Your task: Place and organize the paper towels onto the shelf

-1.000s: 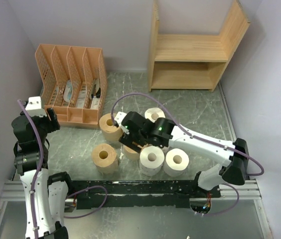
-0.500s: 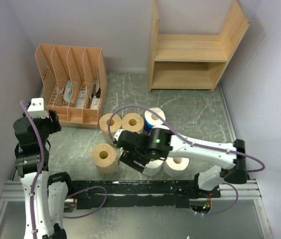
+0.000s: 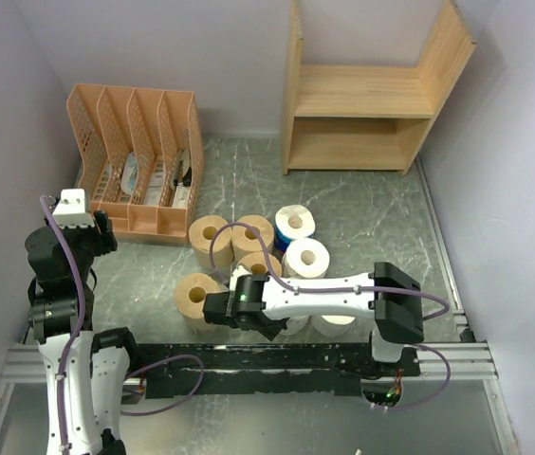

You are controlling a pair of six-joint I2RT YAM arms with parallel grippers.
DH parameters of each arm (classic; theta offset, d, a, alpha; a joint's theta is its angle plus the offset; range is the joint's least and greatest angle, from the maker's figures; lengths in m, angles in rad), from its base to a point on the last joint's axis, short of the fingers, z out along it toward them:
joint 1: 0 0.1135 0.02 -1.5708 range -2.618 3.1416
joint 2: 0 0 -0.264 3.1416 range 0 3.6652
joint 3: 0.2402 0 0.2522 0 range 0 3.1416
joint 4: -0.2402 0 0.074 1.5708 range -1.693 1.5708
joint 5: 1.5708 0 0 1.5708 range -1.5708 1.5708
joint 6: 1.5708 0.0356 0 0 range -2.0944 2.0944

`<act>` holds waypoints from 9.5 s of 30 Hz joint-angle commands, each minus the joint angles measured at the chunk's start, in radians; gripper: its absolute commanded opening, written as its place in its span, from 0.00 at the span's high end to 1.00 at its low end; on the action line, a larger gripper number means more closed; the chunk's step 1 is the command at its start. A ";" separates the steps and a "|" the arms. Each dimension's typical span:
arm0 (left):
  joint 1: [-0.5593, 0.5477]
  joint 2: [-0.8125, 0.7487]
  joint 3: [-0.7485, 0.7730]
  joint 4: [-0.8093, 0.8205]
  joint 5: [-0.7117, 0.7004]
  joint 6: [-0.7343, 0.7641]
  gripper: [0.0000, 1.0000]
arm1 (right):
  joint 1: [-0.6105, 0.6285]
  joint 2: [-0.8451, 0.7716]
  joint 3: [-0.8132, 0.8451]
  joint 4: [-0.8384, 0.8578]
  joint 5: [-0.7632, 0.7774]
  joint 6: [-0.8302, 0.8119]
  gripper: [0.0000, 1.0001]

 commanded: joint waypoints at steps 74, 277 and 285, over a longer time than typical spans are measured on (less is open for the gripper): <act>-0.034 -0.006 -0.021 0.011 0.038 0.028 0.42 | -0.904 -0.289 0.027 0.951 0.070 -1.118 1.00; -0.001 -0.045 -0.043 0.041 0.018 0.028 0.44 | -1.217 0.120 0.044 1.459 -0.048 -1.179 1.00; 0.010 -0.041 -0.045 0.042 0.011 0.025 0.42 | -1.219 0.196 0.124 1.457 -0.045 -1.174 1.00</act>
